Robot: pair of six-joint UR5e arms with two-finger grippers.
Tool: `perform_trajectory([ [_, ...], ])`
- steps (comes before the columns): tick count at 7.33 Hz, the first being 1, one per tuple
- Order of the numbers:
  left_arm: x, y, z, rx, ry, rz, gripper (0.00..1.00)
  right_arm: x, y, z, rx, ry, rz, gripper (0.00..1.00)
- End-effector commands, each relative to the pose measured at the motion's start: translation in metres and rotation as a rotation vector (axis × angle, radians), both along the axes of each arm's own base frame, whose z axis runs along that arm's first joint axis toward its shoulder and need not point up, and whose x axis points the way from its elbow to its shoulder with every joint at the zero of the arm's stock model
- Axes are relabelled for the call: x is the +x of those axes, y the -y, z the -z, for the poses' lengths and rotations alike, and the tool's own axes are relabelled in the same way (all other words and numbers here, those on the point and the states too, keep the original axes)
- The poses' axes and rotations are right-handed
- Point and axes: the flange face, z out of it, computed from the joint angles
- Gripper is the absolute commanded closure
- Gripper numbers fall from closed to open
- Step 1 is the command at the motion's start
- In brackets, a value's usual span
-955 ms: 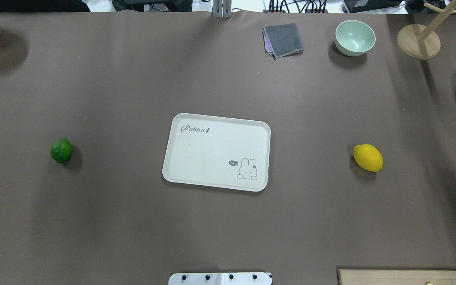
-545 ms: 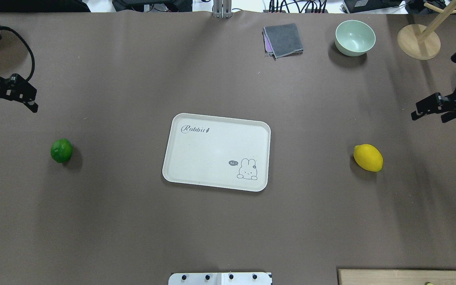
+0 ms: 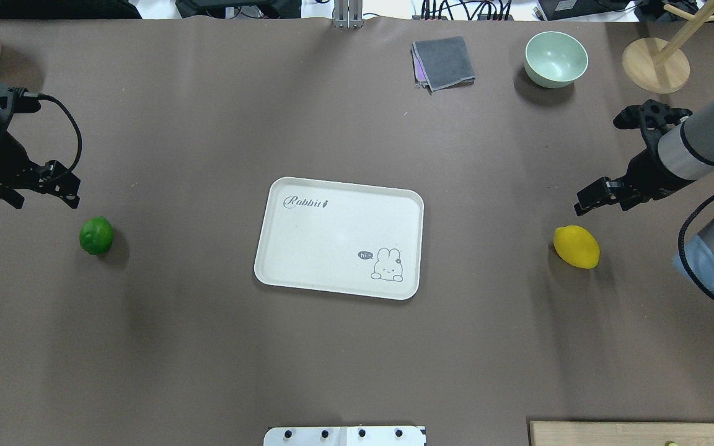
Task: Place all lemons on tray
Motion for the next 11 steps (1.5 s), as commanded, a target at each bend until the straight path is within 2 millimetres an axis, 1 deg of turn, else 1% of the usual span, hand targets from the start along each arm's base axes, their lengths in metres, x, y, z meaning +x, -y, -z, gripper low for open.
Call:
perform_trajectory([
  [1,0.024,-0.001,-0.034,0.017,-0.003,0.008,0.03,-0.036,-0.020,0.000,0.048,-0.036,0.055,0.00],
  [2,0.034,-0.002,-0.044,0.011,-0.007,0.007,0.03,-0.047,-0.028,0.000,0.066,-0.051,0.069,0.00],
  [3,0.053,-0.009,-0.049,0.001,-0.014,-0.003,0.04,-0.054,-0.034,-0.001,0.068,-0.057,0.082,0.00],
  [4,0.061,-0.010,-0.054,0.011,-0.006,0.022,0.04,-0.052,-0.036,-0.006,0.061,-0.063,0.083,0.00],
  [5,0.070,-0.015,-0.055,0.007,-0.014,0.025,0.04,-0.052,-0.039,-0.010,0.057,-0.068,0.087,0.00],
  [6,0.072,-0.016,-0.056,0.007,-0.015,0.021,0.06,-0.049,-0.039,-0.013,0.054,-0.069,0.088,0.00],
  [7,0.073,-0.017,-0.056,0.007,-0.015,0.021,0.13,-0.049,-0.039,-0.014,0.054,-0.071,0.090,0.00],
  [8,0.073,-0.017,-0.056,0.004,-0.015,0.024,0.22,-0.051,-0.041,-0.014,0.051,-0.075,0.094,0.00],
  [9,0.072,-0.017,-0.055,-0.003,-0.015,0.032,0.32,-0.050,-0.042,-0.018,0.047,-0.081,0.095,0.00],
  [10,0.072,-0.017,-0.055,-0.003,-0.015,0.032,0.56,-0.051,-0.045,-0.025,0.047,-0.088,0.108,0.00],
  [11,0.073,-0.017,-0.054,-0.004,-0.019,0.030,1.00,-0.050,-0.049,-0.035,0.046,-0.103,0.121,0.00],
])
